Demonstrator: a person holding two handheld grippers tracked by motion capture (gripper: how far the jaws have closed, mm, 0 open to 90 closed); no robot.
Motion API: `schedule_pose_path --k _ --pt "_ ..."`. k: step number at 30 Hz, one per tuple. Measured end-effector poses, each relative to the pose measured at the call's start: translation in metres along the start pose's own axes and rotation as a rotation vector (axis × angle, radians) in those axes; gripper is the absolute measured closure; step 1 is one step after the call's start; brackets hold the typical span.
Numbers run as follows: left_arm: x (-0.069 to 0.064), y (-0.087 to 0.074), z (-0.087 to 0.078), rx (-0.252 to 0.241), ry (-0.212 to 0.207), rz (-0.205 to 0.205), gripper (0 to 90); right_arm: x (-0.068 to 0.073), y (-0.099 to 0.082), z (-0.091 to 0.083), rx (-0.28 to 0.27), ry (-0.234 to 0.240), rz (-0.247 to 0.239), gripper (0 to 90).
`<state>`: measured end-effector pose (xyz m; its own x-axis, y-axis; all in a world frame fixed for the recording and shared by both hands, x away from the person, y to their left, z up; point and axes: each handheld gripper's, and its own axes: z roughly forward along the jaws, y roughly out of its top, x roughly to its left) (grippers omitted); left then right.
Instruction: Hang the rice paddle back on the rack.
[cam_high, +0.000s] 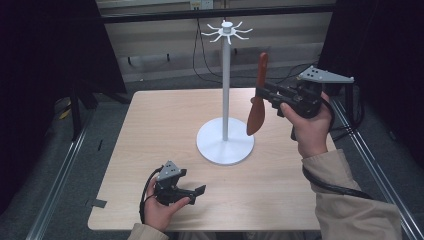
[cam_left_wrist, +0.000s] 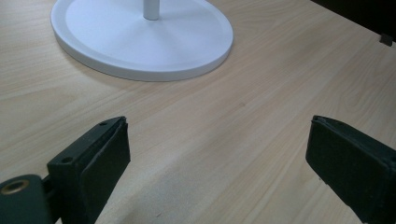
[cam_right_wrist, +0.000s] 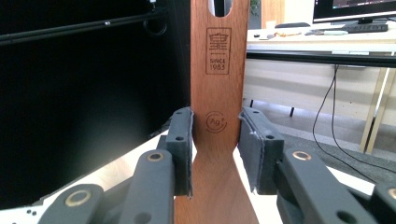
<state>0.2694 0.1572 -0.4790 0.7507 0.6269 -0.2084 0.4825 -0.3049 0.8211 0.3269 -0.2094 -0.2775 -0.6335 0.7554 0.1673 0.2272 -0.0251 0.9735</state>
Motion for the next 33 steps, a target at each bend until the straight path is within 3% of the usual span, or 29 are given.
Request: schedule_pose_path --k 13,33 --pt "0.003 0.000 -0.002 0.002 0.003 0.002 6.3 0.005 0.022 0.016 -0.033 0.007 -0.023 66.9" --pt "0.006 0.000 -0.002 0.004 0.003 -0.008 6.4 0.002 0.034 0.038 -0.042 0.016 -0.021 66.9"
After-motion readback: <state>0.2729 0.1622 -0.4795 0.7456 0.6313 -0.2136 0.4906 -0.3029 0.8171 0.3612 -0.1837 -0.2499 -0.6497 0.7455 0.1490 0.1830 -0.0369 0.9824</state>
